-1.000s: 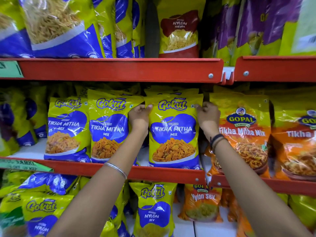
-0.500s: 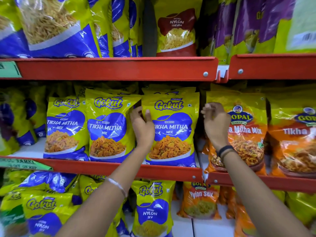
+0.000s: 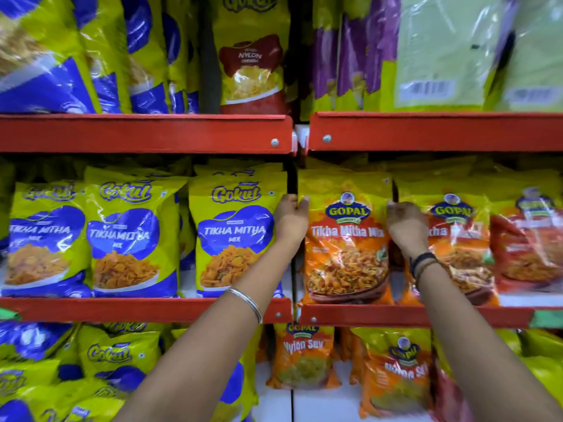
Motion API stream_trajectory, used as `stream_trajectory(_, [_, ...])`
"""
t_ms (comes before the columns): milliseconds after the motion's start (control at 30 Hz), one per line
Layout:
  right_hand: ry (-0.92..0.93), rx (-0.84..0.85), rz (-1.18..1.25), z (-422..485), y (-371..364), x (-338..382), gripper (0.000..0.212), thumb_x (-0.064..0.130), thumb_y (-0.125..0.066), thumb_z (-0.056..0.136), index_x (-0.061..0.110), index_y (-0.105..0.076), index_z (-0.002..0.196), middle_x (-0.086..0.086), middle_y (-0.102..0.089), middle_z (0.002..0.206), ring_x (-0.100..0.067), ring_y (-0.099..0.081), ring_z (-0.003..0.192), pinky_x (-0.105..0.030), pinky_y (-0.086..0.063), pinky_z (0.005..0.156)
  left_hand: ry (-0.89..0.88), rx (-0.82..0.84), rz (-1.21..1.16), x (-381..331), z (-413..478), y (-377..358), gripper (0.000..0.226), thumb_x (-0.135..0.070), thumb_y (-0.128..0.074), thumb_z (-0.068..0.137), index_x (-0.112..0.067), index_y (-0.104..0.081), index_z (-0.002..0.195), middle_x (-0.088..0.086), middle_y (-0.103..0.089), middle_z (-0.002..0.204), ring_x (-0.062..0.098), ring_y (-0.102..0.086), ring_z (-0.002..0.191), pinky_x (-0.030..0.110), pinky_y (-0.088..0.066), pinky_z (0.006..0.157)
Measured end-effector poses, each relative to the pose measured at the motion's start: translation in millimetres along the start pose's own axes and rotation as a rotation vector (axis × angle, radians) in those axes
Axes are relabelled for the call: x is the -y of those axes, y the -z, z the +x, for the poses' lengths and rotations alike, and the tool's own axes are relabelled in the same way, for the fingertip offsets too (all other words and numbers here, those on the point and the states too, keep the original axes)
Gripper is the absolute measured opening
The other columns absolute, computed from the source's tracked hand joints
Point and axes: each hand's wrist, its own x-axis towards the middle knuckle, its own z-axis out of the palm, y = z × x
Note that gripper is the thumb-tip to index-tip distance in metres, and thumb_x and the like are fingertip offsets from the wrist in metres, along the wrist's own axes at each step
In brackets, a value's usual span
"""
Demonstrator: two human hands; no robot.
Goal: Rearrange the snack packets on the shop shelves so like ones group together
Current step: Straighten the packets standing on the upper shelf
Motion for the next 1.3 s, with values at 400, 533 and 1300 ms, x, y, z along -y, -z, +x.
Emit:
stream_trajectory(400, [-0.004,0.018,0.08,28,14,-5,0.021,0.006,-0.052,0.088,0.003,-0.073,0.09,-0.018,-0.073,0.095,-0.032,-0.066,0.091,-0.034,-0.049,0.074,-0.067,-0.217,0.195,-6,22,-6,0.018,-0.014,-0.063,0.083,0.002,-0.066,0.09,0.027,-0.07,0.096,0.037,-0.064,0.092,0.04,-0.048,0.075])
stream_trajectory(533, [0.136,-0.138,0.239,28,59,-22,0.016,0.004,-0.052,0.087,0.006,-0.068,0.09,-0.012,-0.063,0.08,-0.017,-0.055,0.076,-0.02,-0.046,0.069,-0.468,-0.289,0.137,-10,-14,-21,0.018,-0.017,-0.049,0.091,-0.003,-0.056,0.1,0.019,-0.06,0.1,0.025,-0.056,0.088,0.035,-0.042,0.078])
stream_trajectory(1300, [-0.186,-0.012,0.098,122,123,-118,0.025,0.02,-0.059,0.09,-0.001,-0.07,0.095,-0.024,-0.07,0.104,-0.029,-0.061,0.086,-0.027,-0.037,0.068,0.072,-0.032,0.052,-55,-17,-183,0.035,-0.019,-0.07,0.078,-0.015,-0.05,0.05,0.014,-0.057,0.075,0.026,-0.048,0.071,0.028,-0.034,0.065])
